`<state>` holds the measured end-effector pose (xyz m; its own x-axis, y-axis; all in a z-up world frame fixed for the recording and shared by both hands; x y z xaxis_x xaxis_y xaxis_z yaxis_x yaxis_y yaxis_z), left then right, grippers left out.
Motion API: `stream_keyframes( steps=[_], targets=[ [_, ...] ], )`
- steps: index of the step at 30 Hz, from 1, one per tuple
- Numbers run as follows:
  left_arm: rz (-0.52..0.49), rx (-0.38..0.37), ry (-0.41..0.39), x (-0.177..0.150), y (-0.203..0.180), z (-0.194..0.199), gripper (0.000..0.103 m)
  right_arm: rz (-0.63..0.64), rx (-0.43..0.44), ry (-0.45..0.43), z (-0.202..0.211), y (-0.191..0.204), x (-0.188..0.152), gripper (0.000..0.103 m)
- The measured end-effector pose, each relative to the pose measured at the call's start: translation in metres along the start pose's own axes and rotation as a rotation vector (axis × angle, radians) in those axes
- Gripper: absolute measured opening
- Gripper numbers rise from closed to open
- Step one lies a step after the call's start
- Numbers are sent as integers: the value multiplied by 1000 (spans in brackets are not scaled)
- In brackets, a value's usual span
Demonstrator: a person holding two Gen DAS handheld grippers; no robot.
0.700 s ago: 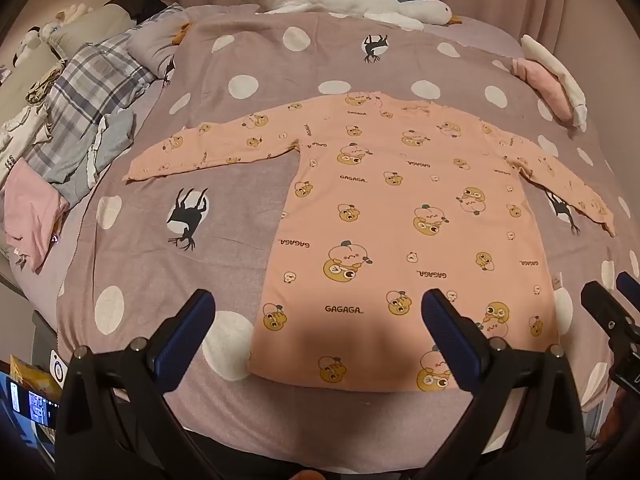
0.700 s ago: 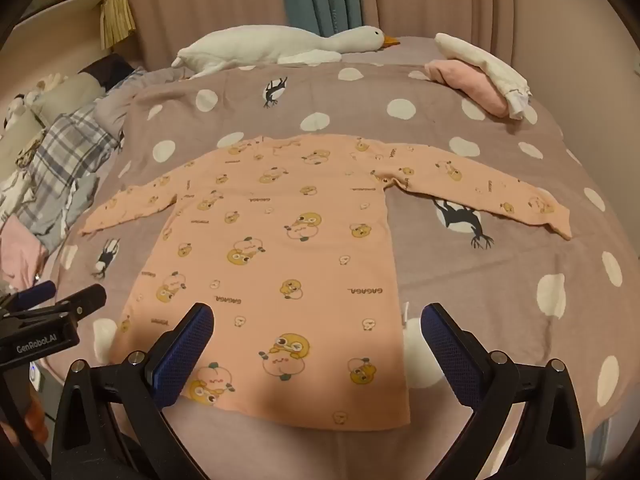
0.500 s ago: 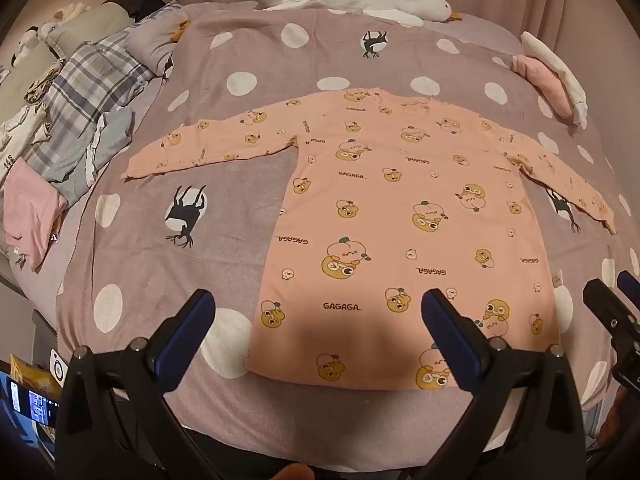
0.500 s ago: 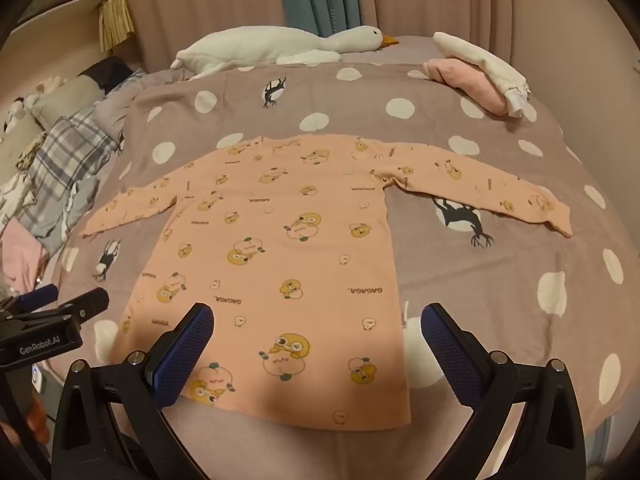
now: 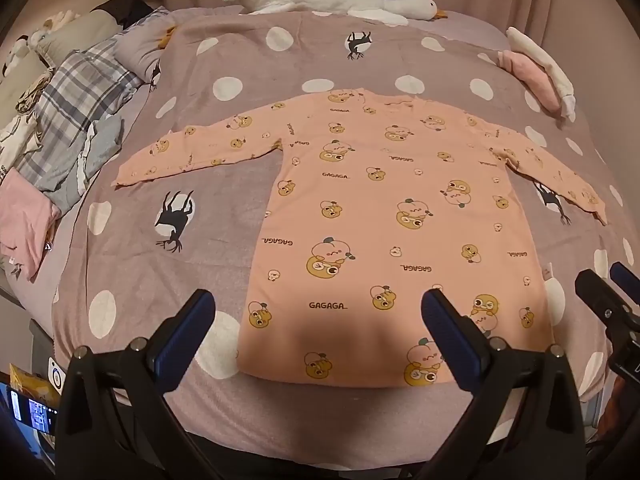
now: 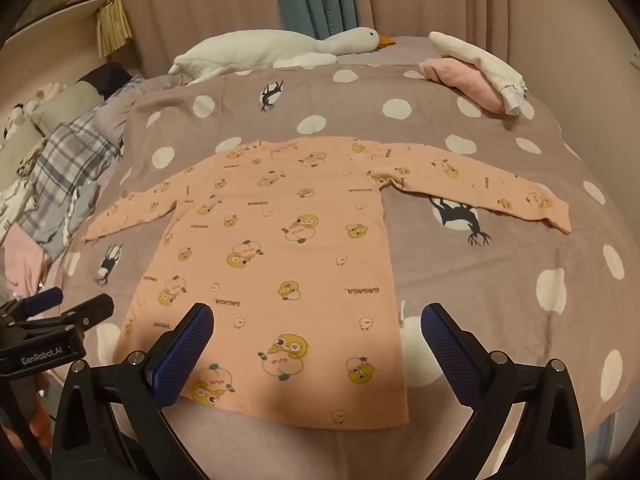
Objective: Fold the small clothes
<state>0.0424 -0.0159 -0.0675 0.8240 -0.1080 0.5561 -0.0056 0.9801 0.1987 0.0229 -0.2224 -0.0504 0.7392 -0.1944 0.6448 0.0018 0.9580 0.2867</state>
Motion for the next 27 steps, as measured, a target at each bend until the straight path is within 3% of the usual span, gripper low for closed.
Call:
stream_keyframes(
  steps=[27],
  targets=[
    [-34,-12,-10,1,-9,3,103,-10,-6,-6,6,-6,-3,102]
  ],
)
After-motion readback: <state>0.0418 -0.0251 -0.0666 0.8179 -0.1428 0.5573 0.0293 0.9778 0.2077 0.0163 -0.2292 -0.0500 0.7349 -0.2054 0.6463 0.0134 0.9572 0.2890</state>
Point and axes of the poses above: each gripper's, at about its wrist camera, not at the fingertips, and z roughly against the way its jaws point, y to its left, x to its top, the point moved 8 cm from there along -z, roughly the way its jaws point, and after that the axes turned 11 degrees about x, right-handed, at the moved point
